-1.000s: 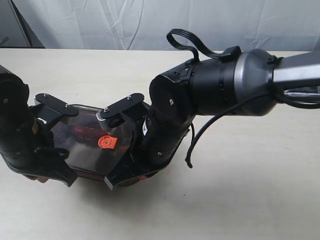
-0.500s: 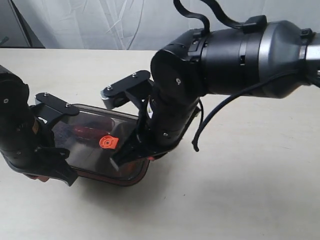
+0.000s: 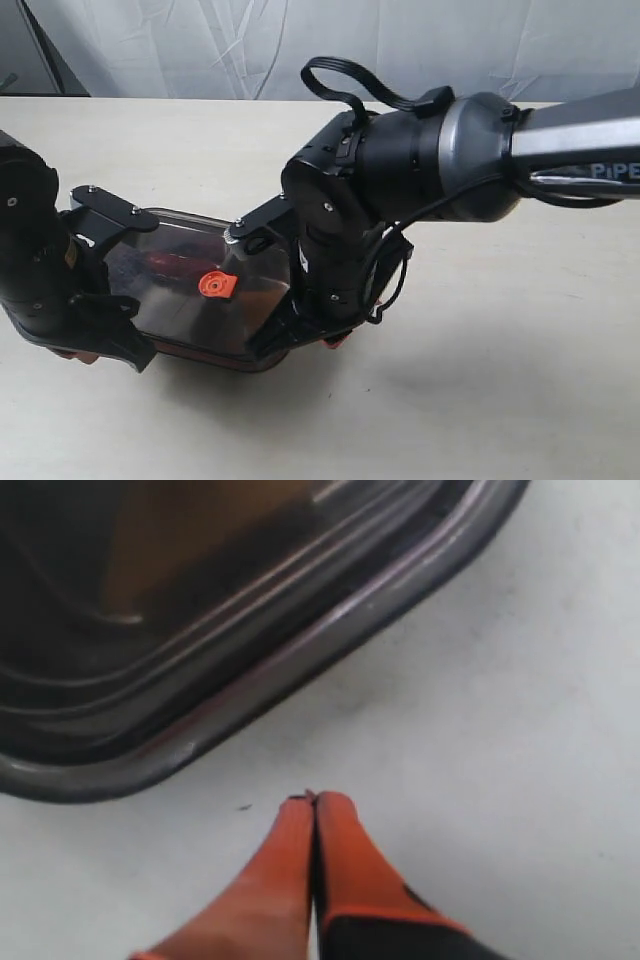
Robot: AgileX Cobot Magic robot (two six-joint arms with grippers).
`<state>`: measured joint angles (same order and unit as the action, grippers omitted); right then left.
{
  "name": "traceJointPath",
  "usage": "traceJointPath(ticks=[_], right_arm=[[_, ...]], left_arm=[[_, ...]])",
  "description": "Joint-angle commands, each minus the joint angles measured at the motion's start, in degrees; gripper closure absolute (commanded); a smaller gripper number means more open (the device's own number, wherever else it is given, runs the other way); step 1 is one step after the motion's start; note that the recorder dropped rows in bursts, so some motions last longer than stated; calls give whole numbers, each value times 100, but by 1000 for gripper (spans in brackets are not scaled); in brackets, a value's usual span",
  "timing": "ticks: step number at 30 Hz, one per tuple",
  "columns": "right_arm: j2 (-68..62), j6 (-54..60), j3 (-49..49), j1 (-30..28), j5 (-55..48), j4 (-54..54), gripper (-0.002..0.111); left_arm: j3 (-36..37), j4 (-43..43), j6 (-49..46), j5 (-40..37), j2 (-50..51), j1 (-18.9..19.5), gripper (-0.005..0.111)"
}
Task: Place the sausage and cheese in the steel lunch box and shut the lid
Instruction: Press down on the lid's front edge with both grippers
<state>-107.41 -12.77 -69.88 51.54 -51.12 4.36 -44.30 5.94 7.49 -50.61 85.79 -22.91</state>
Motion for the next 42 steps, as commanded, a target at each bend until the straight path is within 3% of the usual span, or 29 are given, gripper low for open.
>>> traceJointPath(ticks=[1, 42], right_arm=[[-82, 46, 5, -24, 247, -153, 109], [47, 57, -116, -24, 814, -280, 109]], left_arm=[[17, 30, 42, 35, -8, 3, 106], [17, 79, 42, 70, -8, 3, 106]])
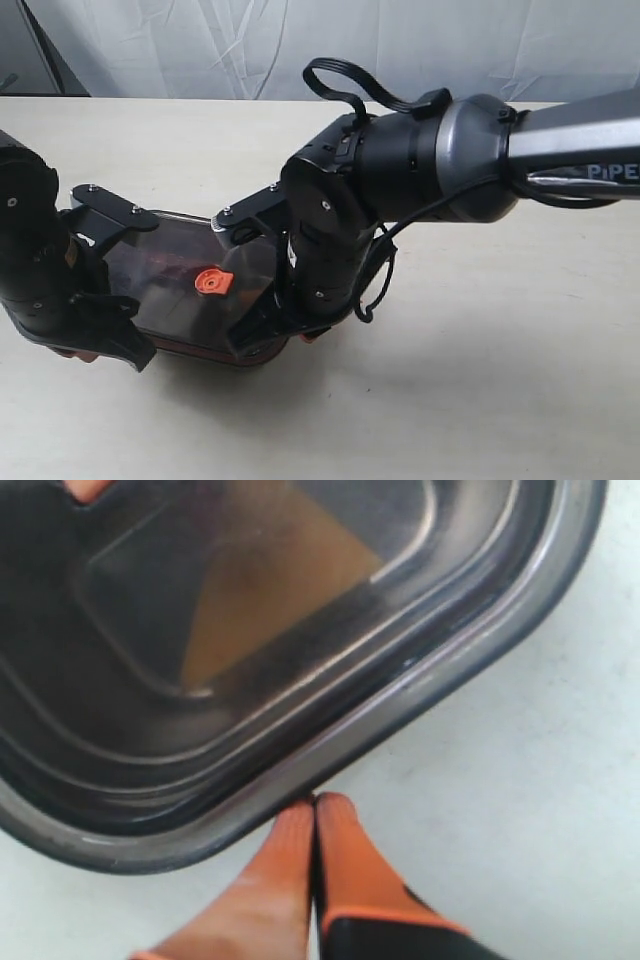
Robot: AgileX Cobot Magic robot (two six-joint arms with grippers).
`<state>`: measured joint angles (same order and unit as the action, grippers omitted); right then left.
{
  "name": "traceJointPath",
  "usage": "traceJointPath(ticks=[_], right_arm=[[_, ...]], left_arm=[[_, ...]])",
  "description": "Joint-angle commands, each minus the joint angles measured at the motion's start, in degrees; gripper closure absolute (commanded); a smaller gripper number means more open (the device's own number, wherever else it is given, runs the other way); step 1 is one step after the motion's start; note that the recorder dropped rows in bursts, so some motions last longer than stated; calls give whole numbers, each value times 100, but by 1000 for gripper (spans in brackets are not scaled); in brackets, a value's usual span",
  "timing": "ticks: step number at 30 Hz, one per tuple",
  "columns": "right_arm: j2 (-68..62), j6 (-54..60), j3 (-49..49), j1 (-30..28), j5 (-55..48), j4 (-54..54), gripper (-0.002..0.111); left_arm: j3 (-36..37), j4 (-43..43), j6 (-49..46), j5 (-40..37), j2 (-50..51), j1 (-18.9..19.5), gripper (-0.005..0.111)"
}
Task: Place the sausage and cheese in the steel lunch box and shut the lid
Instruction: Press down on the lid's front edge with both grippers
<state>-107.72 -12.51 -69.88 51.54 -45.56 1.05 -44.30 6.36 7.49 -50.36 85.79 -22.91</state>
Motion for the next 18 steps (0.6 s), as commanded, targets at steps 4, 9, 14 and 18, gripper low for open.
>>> traceJointPath(ticks=[4, 9, 14, 18], right_arm=[[79, 31, -198, -24, 274, 61, 109], [79, 31, -211, -24, 268, 112, 109], [79, 31, -211, -24, 288, 112, 109], [79, 31, -211, -24, 224, 112, 109]], left_arm=[[17, 60, 42, 52, -8, 3, 106], [17, 85, 42, 52, -8, 3, 106], [17, 85, 42, 5, -8, 3, 106], [17, 85, 42, -389, -23, 3, 106]])
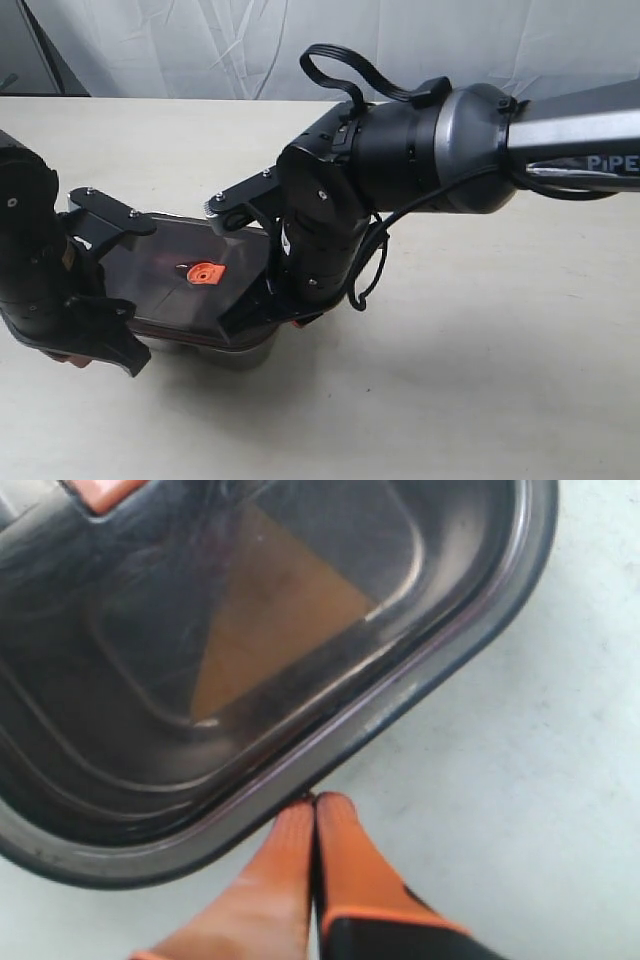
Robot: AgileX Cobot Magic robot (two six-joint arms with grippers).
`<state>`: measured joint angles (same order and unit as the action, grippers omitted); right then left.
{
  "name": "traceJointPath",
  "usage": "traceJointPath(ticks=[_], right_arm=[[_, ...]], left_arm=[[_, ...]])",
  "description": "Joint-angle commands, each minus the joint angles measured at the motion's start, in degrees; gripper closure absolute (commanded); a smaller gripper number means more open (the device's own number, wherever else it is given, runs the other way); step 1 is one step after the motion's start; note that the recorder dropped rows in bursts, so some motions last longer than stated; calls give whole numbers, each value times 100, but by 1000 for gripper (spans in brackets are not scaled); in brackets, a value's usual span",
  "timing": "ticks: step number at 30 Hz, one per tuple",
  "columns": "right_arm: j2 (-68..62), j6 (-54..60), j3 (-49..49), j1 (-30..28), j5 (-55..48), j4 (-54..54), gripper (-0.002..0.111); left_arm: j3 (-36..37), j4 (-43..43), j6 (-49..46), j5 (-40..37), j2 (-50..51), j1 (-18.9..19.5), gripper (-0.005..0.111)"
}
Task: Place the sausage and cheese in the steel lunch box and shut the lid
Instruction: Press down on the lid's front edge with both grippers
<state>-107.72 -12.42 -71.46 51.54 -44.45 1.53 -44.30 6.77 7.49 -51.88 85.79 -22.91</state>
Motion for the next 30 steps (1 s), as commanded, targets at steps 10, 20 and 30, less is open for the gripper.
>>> traceJointPath(ticks=[10, 20, 30], right_arm=[[79, 22, -53, -24, 27, 86, 109], [79, 22, -53, -24, 39, 86, 109], [79, 22, -53, -24, 49, 168, 109]], left_arm=[[17, 921, 732, -391, -201, 3, 106], [17, 834, 634, -451, -179, 628, 106], [17, 559, 497, -203, -116, 737, 106]])
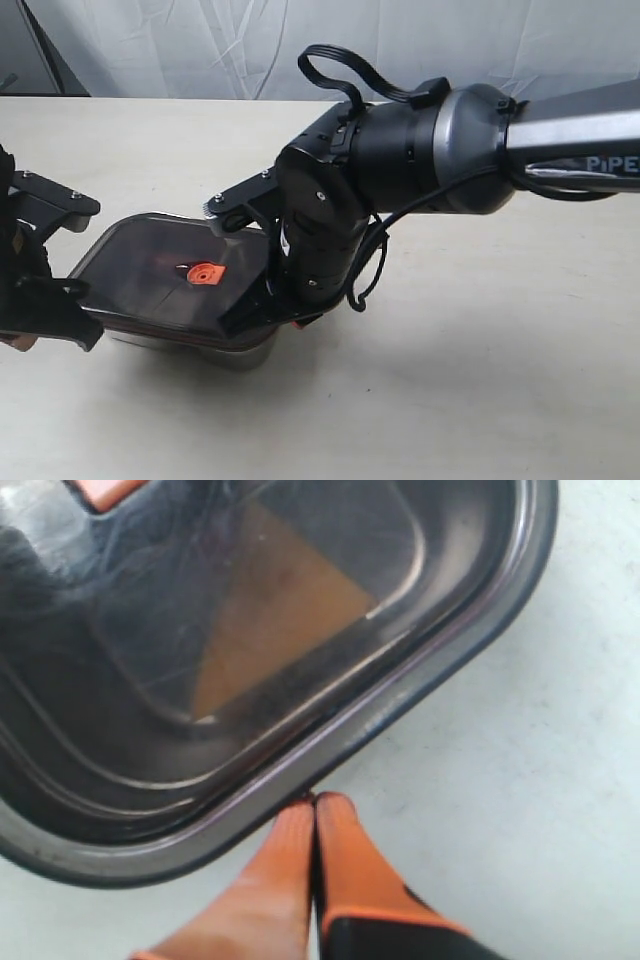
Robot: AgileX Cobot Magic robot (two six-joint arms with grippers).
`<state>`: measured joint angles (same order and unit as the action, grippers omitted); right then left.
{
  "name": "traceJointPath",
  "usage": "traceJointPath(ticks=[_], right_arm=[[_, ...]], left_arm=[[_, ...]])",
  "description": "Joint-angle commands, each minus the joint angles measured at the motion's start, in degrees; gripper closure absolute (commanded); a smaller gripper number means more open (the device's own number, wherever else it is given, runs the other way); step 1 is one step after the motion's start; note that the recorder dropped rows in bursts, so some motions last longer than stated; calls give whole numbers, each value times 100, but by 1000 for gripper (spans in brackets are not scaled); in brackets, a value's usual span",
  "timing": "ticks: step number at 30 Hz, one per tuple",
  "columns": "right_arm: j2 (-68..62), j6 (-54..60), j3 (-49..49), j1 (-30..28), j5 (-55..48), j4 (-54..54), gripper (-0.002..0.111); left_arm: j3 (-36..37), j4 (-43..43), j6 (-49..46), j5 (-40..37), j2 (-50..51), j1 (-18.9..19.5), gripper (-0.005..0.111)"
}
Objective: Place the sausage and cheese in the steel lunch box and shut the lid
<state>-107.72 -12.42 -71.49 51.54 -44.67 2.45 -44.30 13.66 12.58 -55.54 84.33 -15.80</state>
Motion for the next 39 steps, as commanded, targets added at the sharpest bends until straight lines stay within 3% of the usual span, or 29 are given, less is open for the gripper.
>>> traceJointPath(ticks=[1, 11, 25, 33, 39], right_arm=[[79, 22, -50, -24, 71, 76, 109], [79, 22, -50, -24, 44, 77, 109], [133, -205, -50, -24, -402, 644, 109], [748, -298, -159, -24, -12, 758, 109], [775, -285, -515, -24, 349, 723, 109]], left_arm=[[17, -154, -11, 187, 132, 26, 106], [-371, -202, 10, 512, 348, 26, 106], [-585, -225, -229, -589, 358, 26, 106], [-780, -526, -215, 318, -361, 26, 106], [-1156, -415, -229, 568, -324, 26, 106]])
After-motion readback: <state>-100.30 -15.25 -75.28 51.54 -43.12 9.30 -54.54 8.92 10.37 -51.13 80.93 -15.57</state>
